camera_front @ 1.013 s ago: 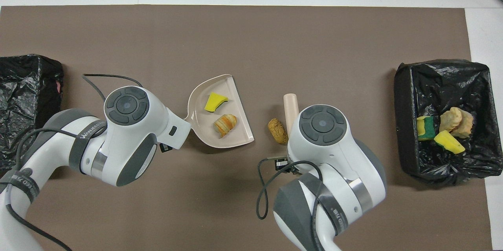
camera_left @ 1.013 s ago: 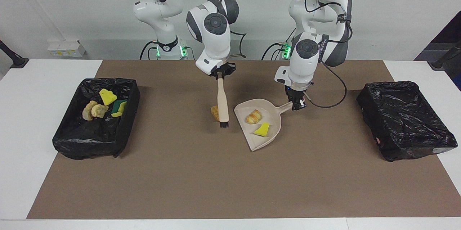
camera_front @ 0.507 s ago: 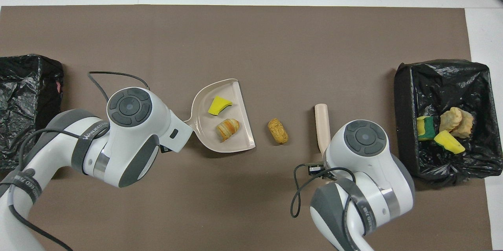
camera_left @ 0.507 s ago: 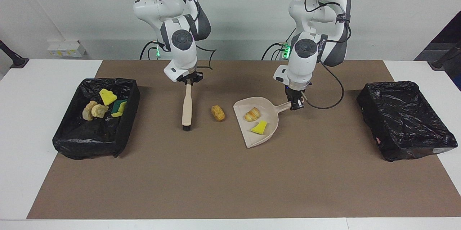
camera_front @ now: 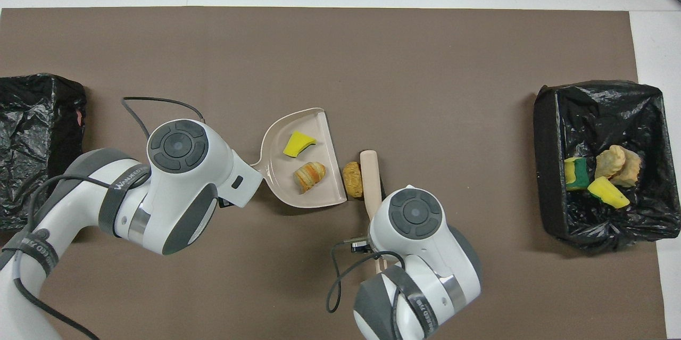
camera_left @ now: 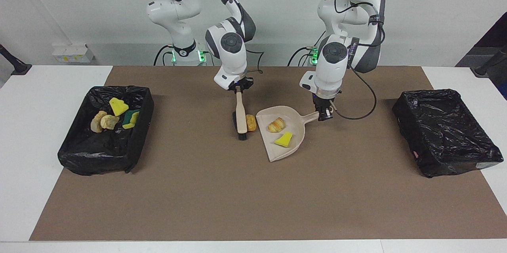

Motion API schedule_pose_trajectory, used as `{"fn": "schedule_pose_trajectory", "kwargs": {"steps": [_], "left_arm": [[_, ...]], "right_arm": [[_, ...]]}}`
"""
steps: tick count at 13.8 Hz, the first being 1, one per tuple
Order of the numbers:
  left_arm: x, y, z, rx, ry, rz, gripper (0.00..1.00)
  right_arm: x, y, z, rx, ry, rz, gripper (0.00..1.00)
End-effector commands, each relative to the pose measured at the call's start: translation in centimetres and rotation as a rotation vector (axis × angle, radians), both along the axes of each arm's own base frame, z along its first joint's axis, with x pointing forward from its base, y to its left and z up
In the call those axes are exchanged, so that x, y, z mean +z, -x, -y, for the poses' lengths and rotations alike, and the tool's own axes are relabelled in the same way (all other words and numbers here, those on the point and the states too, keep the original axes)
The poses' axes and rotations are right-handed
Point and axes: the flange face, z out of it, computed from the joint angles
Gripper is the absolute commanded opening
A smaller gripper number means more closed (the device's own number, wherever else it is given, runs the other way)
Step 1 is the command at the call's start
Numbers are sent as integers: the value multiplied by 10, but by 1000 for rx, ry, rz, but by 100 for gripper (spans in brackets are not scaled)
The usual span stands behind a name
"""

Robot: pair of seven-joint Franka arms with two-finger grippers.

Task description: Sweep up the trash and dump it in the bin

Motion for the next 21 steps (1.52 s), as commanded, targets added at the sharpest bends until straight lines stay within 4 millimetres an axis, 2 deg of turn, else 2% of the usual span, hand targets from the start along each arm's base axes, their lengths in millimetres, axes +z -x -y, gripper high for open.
{"fn": "schedule_pose_trajectory", "kwargs": {"steps": [1,3,4,6,7,11,13,14,15,17,19,21], "left_arm": [[2,8,-1,14,14,10,0],[2,7,0,40,27,7,0],[1,7,-2,44,28,4,0],[1,5,-4,59,38,0,0],[1,5,-5,74,54,-8,0],[0,-1,-16,151,115,-36,0],[4,-5,-20,186,150,-40,0],[5,-8,-26,206,162,-41,0],[5,-8,-26,213,170,-43,0],[8,-9,-27,239,199,-45,0],[11,-13,-36,272,221,-47,0],[11,-11,-32,257,219,-51,0]], "right_arm": [[4,-12,-34,-9,-63,-11,0],[17,-14,-59,-12,-114,-9,0],[25,-19,-64,-9,-125,-5,0],[33,-26,-57,-22,-130,4,0],[45,-24,-52,-26,-133,15,0],[83,-32,6,-32,-98,-14,0],[97,-35,53,-53,-92,-9,0],[98,-33,72,-45,-95,0,0],[97,-30,82,-42,-95,5,0],[92,-24,90,-53,-91,17,0],[92,-22,84,-66,-93,29,0],[93,-21,82,-72,-92,31,0]]}}
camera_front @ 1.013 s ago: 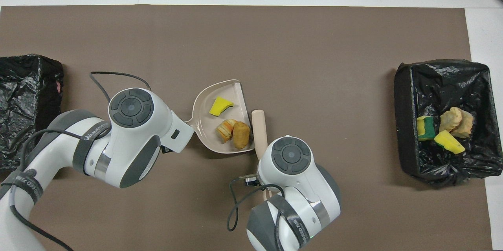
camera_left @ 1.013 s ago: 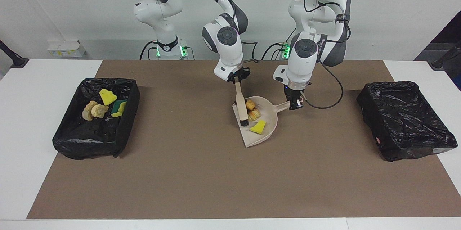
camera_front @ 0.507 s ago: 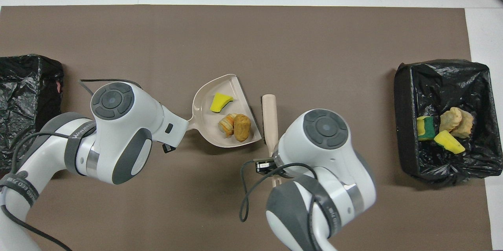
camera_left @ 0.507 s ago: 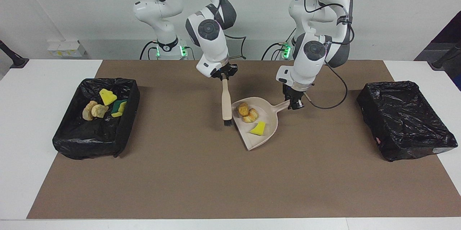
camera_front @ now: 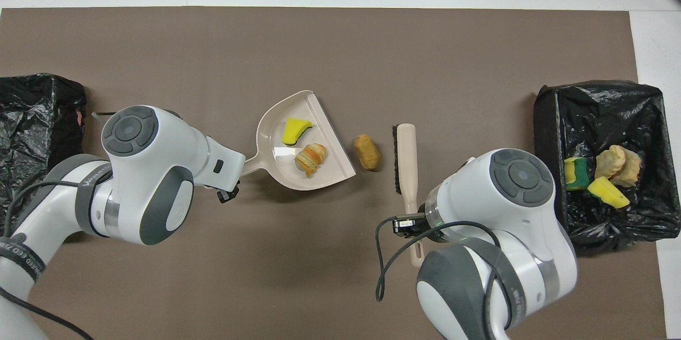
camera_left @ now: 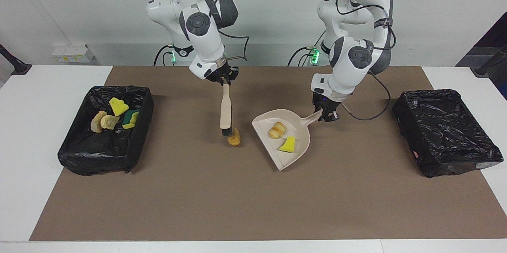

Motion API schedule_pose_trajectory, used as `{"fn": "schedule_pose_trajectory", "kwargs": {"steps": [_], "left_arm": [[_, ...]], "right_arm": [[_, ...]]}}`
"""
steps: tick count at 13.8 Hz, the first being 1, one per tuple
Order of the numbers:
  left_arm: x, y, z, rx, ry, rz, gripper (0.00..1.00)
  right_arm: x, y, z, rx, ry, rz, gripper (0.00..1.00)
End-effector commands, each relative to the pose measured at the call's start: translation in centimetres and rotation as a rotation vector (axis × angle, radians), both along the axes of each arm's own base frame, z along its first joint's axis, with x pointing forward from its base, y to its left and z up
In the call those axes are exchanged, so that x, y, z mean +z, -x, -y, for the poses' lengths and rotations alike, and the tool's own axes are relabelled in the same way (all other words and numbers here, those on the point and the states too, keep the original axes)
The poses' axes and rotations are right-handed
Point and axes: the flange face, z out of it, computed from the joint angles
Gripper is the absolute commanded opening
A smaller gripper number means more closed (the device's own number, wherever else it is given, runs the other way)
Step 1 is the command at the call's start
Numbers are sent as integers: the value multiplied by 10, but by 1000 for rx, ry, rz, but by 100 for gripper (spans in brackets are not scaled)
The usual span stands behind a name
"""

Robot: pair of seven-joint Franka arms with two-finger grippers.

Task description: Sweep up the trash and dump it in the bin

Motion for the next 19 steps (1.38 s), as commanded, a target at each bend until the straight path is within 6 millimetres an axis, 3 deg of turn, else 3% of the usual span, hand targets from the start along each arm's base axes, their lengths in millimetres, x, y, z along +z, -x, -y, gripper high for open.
{"fn": "schedule_pose_trajectory", "kwargs": {"steps": [1,3,6,7,9,12,15,19], "left_arm": [[7,5,-1,-12,11,20,0],[7,4,-4,-101,-49,45,0],[8,8,5,-196,-121,77,0],[8,8,5,-230,-156,91,0],[8,9,4,-233,-163,88,0],[8,10,4,-227,-163,89,0],[7,11,4,-227,-164,86,0],[8,11,5,-220,-162,89,0]], "right_arm": [[3,4,2,-5,-10,24,0],[-1,-4,20,69,16,39,0],[-6,-28,69,106,176,53,0],[-8,-41,93,99,202,55,0],[-14,-66,116,91,236,44,0],[-31,-72,147,76,323,13,0],[-74,-63,131,103,306,-67,0],[-106,-60,63,201,257,-79,0]]}}
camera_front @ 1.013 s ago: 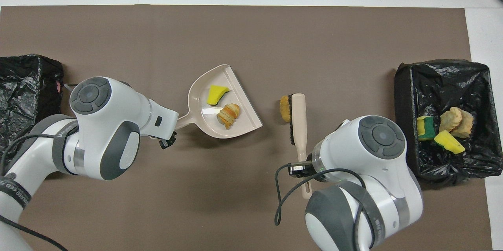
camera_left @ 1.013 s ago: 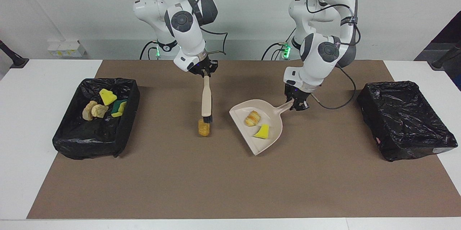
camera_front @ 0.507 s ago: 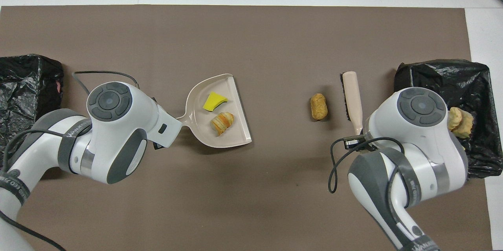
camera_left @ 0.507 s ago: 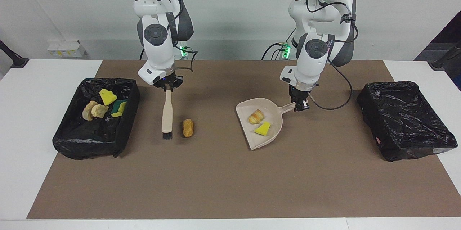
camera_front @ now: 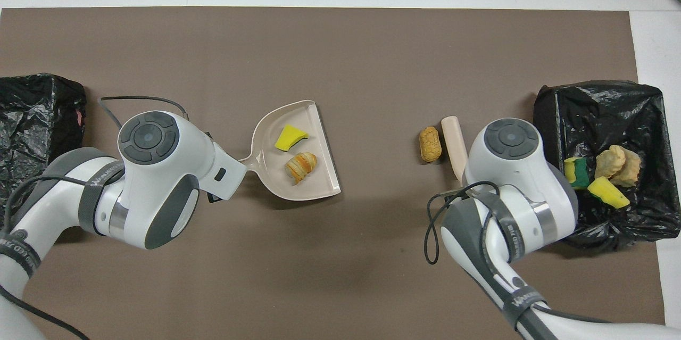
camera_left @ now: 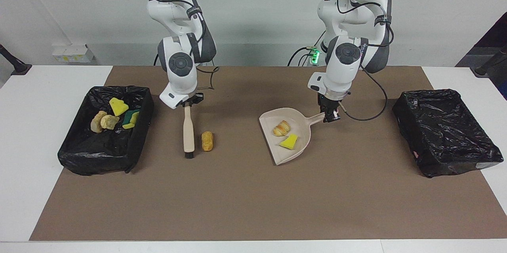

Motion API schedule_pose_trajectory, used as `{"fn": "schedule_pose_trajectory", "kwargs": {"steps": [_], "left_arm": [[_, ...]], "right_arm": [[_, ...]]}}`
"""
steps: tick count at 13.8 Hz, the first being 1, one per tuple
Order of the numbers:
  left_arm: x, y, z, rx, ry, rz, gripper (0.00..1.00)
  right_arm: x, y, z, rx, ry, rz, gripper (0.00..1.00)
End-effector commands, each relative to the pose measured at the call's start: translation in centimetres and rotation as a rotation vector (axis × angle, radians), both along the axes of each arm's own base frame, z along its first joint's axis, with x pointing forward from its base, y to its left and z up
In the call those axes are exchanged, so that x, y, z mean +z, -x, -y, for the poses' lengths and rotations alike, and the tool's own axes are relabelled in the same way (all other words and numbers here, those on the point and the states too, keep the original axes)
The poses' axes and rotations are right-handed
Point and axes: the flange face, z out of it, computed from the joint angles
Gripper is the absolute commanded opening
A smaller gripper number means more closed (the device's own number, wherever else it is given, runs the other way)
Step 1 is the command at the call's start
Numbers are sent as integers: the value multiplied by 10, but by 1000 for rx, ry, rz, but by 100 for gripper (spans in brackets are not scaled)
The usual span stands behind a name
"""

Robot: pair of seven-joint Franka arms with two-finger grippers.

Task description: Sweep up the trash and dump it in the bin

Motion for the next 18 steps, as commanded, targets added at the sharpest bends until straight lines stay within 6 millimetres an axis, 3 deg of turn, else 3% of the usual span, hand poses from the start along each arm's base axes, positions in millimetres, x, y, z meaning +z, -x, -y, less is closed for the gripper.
{"fn": "schedule_pose_trajectory", "kwargs": {"steps": [1,6,11,18], "left_arm": [[6,7,-3,-11,-10,21,0],[5,7,-4,-9,-12,17,0],[6,7,-6,-5,-10,18,0],[-2,4,-18,82,80,-28,0]], "right_arm": [[-13,1,-43,28,-59,-7,0],[-12,15,-134,-20,-211,2,0],[1,55,-204,-31,-257,11,0],[23,82,-256,-83,-332,-8,0]]}}
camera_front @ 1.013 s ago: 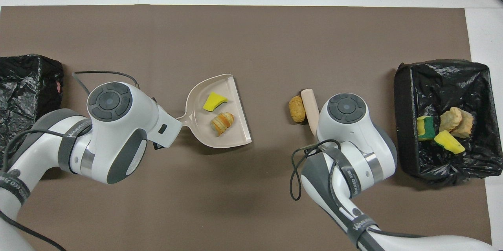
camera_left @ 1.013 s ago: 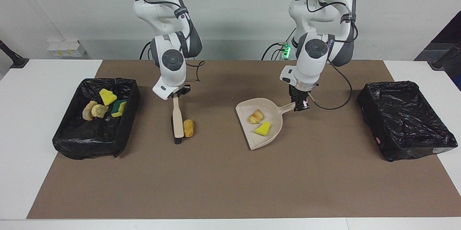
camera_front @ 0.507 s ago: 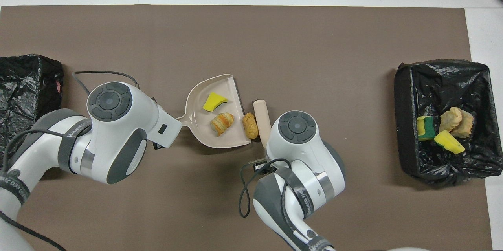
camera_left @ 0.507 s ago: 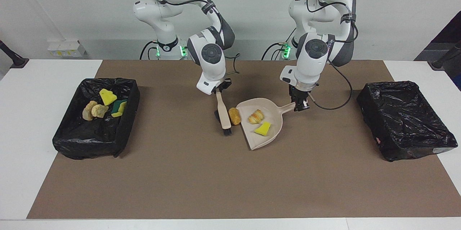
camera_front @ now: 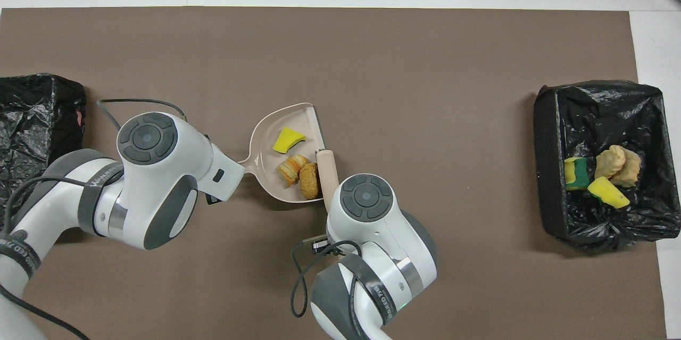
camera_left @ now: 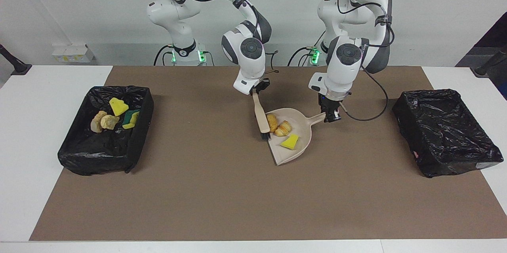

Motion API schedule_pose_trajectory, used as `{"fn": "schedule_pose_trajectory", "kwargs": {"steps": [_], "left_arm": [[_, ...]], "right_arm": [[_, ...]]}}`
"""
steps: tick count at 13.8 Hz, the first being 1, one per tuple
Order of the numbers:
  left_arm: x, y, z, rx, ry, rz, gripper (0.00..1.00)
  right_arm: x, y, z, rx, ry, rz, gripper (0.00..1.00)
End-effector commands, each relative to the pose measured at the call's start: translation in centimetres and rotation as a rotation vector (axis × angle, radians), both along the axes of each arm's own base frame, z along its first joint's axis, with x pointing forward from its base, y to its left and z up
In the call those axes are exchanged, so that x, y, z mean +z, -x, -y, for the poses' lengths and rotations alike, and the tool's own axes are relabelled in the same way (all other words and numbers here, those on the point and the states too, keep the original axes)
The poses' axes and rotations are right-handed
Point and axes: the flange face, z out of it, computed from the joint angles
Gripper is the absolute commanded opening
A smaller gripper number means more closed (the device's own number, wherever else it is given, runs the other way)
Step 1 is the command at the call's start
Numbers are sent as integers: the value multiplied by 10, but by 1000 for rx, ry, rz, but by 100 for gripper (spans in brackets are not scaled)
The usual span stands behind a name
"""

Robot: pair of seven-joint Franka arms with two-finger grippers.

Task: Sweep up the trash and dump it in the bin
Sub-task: 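Lift the loaded dustpan with the left gripper while the right gripper withdraws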

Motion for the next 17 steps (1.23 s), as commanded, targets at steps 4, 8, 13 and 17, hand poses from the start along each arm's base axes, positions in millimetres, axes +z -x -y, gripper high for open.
{"fn": "schedule_pose_trajectory", "kwargs": {"steps": [4,8,13,17], "left_arm": [[6,-1,-13,77,98,-2,0],[8,-7,-21,136,150,-7,0],[11,-10,-25,162,170,-5,0],[15,-13,-28,171,175,2,0]], "right_arm": [[12,4,-18,-12,-35,8,0],[27,-3,-12,-15,-38,29,0],[46,-9,-10,-21,-48,41,0],[66,-12,-4,-27,-56,61,0]]}}
